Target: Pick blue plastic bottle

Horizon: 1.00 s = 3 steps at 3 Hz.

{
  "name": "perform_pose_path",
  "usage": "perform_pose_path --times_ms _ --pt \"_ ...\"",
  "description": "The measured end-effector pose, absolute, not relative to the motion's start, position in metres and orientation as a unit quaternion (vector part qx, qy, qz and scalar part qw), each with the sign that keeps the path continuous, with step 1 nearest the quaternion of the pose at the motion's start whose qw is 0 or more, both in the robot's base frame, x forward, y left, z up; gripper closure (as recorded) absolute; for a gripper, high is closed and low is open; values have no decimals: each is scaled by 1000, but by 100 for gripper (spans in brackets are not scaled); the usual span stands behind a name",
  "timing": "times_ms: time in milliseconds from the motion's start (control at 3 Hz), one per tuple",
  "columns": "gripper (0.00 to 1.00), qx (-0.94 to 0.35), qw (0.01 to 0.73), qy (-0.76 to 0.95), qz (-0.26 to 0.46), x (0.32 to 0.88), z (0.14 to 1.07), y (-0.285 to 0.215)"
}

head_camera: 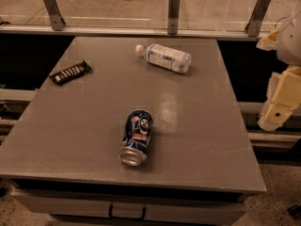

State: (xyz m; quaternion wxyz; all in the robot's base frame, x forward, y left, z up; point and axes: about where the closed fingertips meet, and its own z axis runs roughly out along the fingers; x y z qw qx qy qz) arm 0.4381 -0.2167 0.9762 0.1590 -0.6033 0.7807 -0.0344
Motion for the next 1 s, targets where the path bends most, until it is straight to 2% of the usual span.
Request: perform_pose_path --times_ms 333,667,1000 --pt "0 -603 159 781 -34 438 976 -217" --pt "0 -606 183 773 -30 472 968 -212" --pt "0 -605 227 762 -25 544 954 -206"
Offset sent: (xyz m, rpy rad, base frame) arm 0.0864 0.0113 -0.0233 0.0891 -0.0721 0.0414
